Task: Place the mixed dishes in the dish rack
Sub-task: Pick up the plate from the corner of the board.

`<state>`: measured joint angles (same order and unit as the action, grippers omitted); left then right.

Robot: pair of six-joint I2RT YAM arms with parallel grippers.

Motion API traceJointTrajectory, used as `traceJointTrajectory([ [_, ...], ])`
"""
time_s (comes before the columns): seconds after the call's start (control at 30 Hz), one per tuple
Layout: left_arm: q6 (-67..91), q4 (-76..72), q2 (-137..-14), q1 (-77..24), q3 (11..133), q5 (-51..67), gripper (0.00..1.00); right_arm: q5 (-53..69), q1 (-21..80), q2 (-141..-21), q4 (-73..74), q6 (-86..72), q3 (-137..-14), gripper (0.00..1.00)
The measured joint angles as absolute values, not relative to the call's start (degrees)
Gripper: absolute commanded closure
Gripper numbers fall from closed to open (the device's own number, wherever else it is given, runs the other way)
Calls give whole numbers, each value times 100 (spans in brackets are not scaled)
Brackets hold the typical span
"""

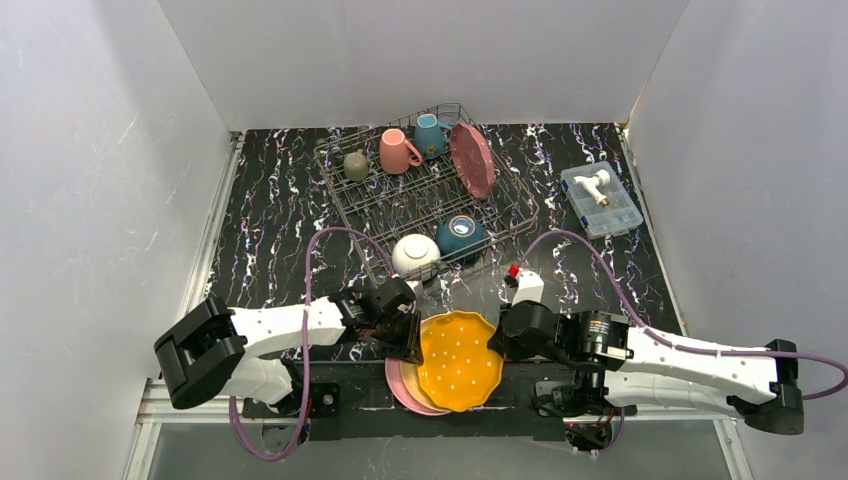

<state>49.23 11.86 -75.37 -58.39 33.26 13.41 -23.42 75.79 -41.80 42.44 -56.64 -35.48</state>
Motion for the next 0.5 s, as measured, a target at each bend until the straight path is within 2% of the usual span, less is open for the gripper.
traceJointTrajectory([
  [0.07,4888,1205,-7535,-5850,3326,1269,64,-2373,7585,-4287,4370,-5575,-3719,99],
  [0.2,4888,1308,-7467,-5867,3330,1234,58,-2434,7588,-4407,4591,-5398,-3999,99],
  [0.5,4842,1881,-7129,-5867,3330,897,57,-2637,7588,-4580,4893,-5140,-4438,99],
])
